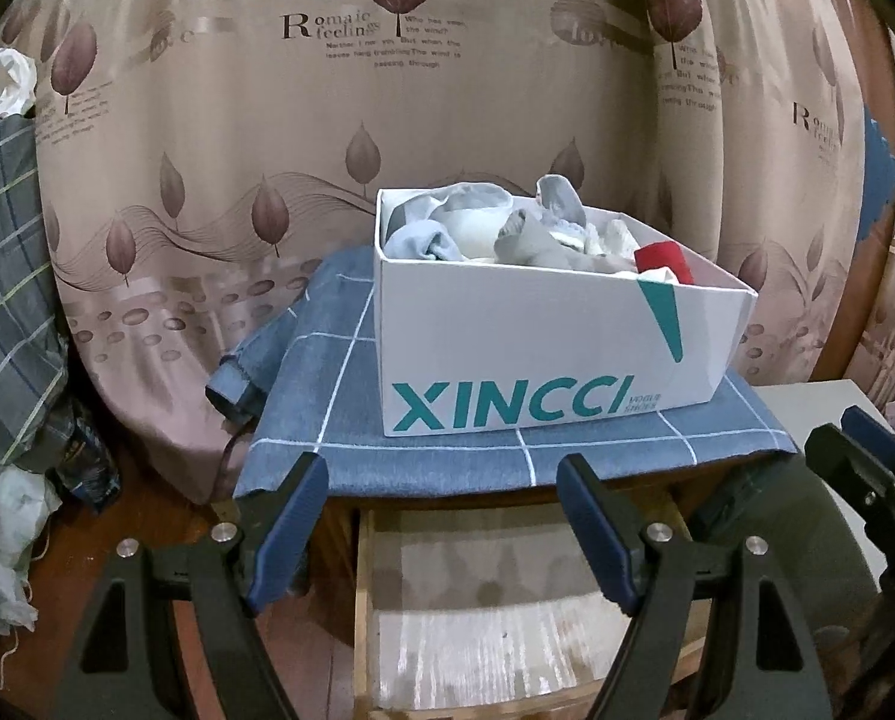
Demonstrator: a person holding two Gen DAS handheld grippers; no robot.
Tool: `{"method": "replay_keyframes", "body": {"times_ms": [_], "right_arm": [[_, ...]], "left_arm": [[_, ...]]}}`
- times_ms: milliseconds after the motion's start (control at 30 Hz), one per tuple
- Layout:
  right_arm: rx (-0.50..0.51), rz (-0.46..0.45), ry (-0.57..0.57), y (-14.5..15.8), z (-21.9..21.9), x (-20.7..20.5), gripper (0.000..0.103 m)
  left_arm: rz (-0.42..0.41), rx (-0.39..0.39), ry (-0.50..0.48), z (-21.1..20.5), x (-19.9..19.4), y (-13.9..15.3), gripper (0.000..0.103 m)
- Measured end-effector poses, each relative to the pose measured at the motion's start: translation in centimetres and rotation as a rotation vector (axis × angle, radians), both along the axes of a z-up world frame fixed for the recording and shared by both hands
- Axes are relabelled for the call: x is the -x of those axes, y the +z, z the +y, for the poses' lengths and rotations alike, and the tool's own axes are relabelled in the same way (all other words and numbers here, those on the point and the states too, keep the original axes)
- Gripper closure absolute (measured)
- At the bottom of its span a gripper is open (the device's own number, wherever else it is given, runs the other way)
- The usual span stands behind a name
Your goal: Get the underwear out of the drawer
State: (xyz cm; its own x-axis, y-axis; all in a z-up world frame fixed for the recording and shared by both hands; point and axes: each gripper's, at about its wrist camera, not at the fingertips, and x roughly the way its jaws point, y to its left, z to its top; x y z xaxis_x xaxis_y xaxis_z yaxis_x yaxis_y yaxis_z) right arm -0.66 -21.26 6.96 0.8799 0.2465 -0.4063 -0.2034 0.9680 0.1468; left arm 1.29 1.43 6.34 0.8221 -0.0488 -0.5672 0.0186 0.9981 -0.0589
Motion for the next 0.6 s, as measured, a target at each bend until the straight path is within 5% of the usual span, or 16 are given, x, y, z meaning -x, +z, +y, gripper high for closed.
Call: {"method": "replay_keyframes", "body": {"times_ms": [600], "right_arm": [[0.011,0.001,0.013,-0.2,0.3,0.0,0.000]], "left_arm": [[0.045,-0.031,-0.011,-1.0,-0.6,-1.7,0.022]]}}
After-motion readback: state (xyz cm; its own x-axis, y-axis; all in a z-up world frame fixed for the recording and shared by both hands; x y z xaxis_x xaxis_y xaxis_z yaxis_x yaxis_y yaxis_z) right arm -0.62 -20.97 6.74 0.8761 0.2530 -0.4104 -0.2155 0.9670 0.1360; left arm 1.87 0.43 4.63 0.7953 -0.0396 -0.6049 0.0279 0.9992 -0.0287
